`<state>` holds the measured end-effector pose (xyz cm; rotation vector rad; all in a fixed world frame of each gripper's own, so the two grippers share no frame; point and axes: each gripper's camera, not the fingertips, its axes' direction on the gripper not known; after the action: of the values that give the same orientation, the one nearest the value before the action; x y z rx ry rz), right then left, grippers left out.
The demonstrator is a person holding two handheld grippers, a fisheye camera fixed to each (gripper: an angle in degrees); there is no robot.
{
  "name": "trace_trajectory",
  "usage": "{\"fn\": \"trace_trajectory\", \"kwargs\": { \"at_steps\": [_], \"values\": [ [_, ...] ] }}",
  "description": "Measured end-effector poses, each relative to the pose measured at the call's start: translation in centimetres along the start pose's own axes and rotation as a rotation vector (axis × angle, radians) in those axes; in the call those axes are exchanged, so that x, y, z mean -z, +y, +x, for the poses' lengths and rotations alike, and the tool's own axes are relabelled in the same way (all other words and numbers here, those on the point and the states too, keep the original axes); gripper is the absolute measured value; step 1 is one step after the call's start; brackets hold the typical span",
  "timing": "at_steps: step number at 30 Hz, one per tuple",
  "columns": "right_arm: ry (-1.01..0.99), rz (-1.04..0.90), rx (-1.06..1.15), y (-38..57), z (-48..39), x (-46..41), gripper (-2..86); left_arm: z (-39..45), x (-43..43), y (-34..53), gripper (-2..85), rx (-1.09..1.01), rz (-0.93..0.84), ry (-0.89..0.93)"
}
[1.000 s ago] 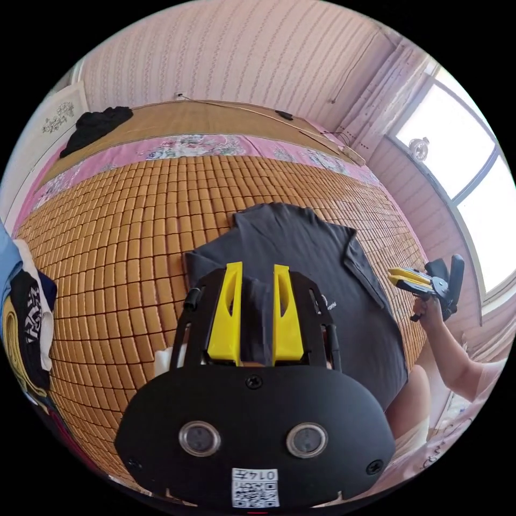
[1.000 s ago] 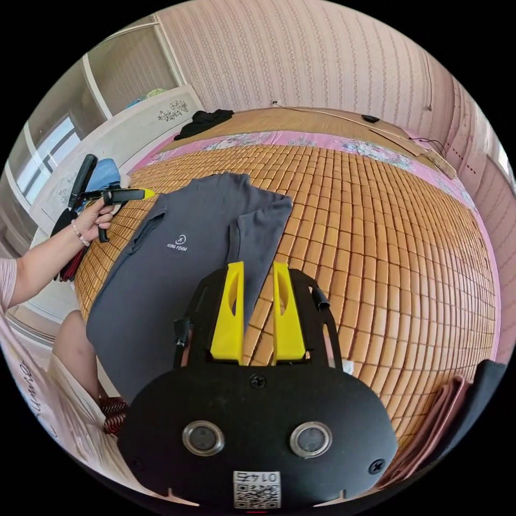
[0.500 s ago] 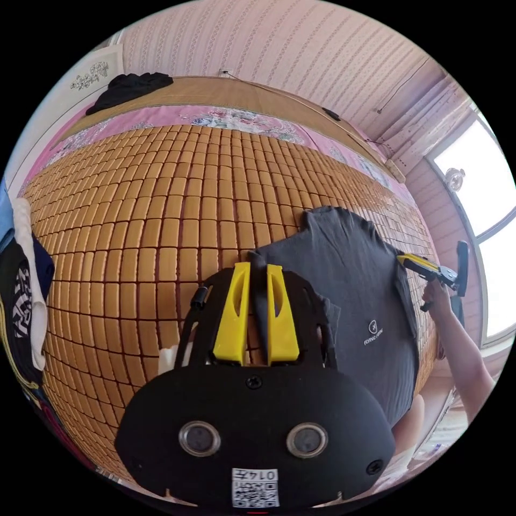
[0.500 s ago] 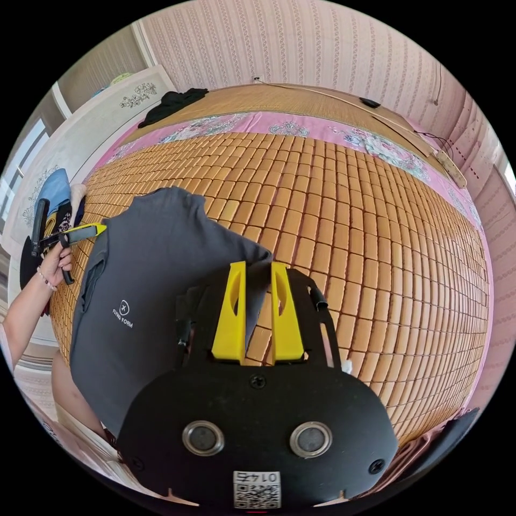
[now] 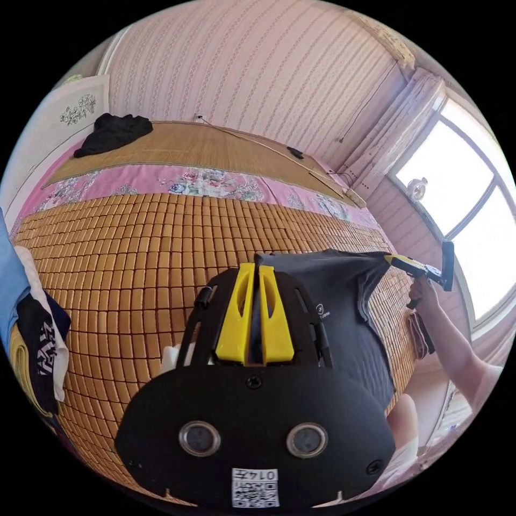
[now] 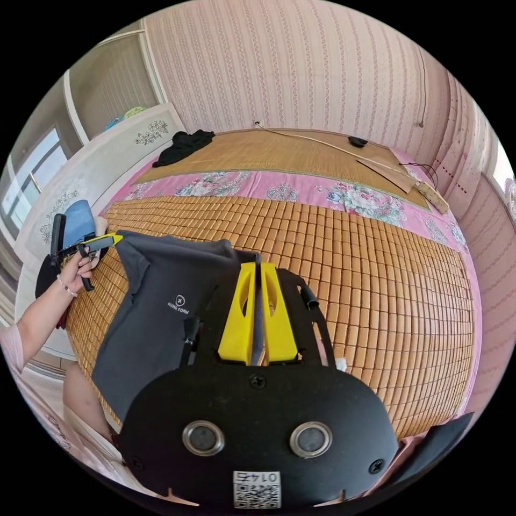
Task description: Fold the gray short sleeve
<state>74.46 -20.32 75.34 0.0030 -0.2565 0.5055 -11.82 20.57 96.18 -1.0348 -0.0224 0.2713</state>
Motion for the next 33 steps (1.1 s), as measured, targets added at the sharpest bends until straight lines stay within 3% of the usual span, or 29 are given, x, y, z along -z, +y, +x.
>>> {"fn": "trace_trajectory", "kwargs": {
  "at_steps": [5, 8, 14, 23, 26, 30, 33],
  "values": [
    [-0.091, -0.027, 0.107, 6.8, -1.9, 5.6, -0.3, 1.8, 6.3, 7.3, -1.0, -0.143, -0.014, 0.116],
    [-0.181, -0.117, 0.087, 13.4, -2.8, 7.3, -0.2, 2.1, 8.2, 15.2, -0.9, -0.101, -0.087, 0.173],
    [-0.151, -0.337, -0.093, 25.0, -3.6, 3.7, -0.1, 3.5, 6.4, 28.0, -0.9, -0.067, -0.307, 0.081],
    [-0.183, -0.164, -0.205, 26.8, -3.4, 6.6, 0.2, 3.6, 8.2, 30.3, -0.5, -0.076, -0.287, 0.082],
    [-0.175, -0.239, -0.22, 27.9, -3.1, 5.0, 0.9, 3.2, 6.3, 32.1, 0.4, -0.05, -0.388, 0.072],
    [-0.119, -0.265, -0.234, 29.2, -3.6, 3.5, 3.1, 3.5, 6.5, 33.5, 3.8, -0.037, -0.358, 0.078],
    [-0.104, -0.261, -0.266, 29.5, -3.3, 4.4, 5.2, 4.6, 8.2, 33.7, 4.9, -0.08, -0.379, -0.051]
  ]
}}
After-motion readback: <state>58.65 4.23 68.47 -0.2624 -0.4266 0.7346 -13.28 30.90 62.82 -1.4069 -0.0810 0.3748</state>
